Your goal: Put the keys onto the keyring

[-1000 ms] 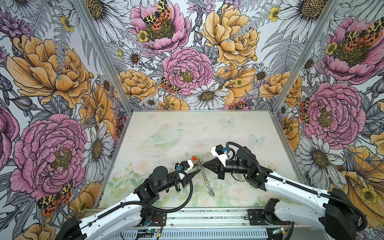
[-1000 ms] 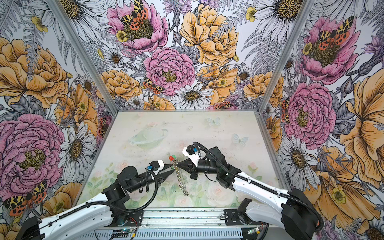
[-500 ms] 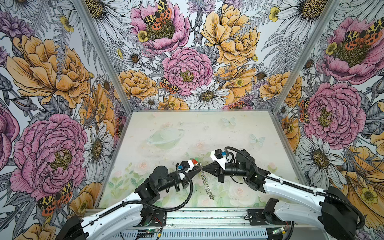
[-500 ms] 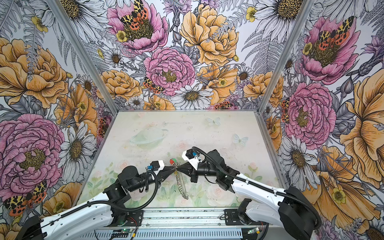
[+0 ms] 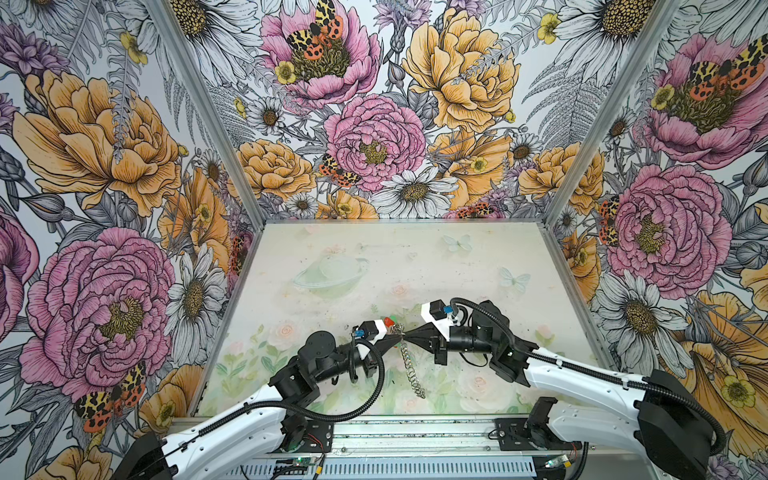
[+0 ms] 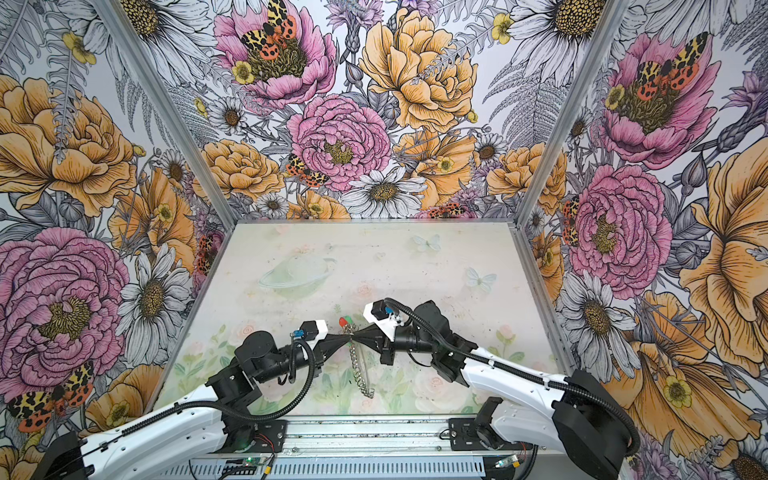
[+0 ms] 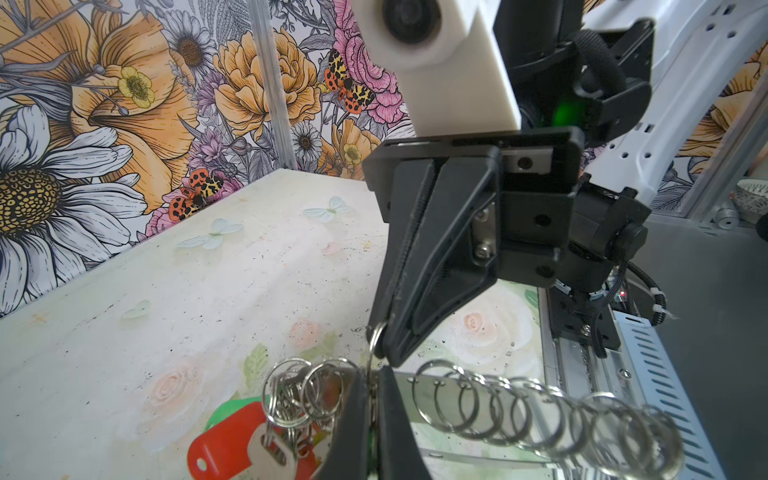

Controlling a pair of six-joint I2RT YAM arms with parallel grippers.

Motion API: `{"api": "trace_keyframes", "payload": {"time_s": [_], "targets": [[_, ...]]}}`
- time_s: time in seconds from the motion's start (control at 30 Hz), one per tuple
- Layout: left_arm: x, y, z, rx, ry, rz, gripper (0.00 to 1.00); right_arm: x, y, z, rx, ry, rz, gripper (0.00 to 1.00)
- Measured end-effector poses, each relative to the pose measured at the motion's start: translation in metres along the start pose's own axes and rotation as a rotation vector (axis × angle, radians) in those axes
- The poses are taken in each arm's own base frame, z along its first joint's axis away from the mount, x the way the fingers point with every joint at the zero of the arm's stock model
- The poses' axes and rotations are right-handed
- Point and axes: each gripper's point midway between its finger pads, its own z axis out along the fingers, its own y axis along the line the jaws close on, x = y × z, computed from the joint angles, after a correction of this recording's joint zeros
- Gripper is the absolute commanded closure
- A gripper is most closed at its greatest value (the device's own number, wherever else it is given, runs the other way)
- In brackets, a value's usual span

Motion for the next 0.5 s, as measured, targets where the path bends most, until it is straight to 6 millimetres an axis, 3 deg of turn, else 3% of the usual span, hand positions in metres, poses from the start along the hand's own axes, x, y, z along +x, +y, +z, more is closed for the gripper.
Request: {"api": "trace_keyframes", "payload": {"time_s": [0.13, 0.33, 0.5], "targets": [[0.004, 0.001, 0.002, -0.002, 0.014, -0.005, 1.0, 0.004, -0.001, 0.0, 0.006, 0.014, -0.013, 1.0], [0.024, 0.002, 0.008, 0.001, 0.083, -0.019, 1.0, 0.027, -0.002, -0.001, 0.019, 0.114, -0.006, 0.81], [0.037, 0.004, 0.01, -0.009, 0.134, -0.015, 1.0, 0.023, -0.003, -0.003, 0.034, 0.189, 0.004, 0.75]]}}
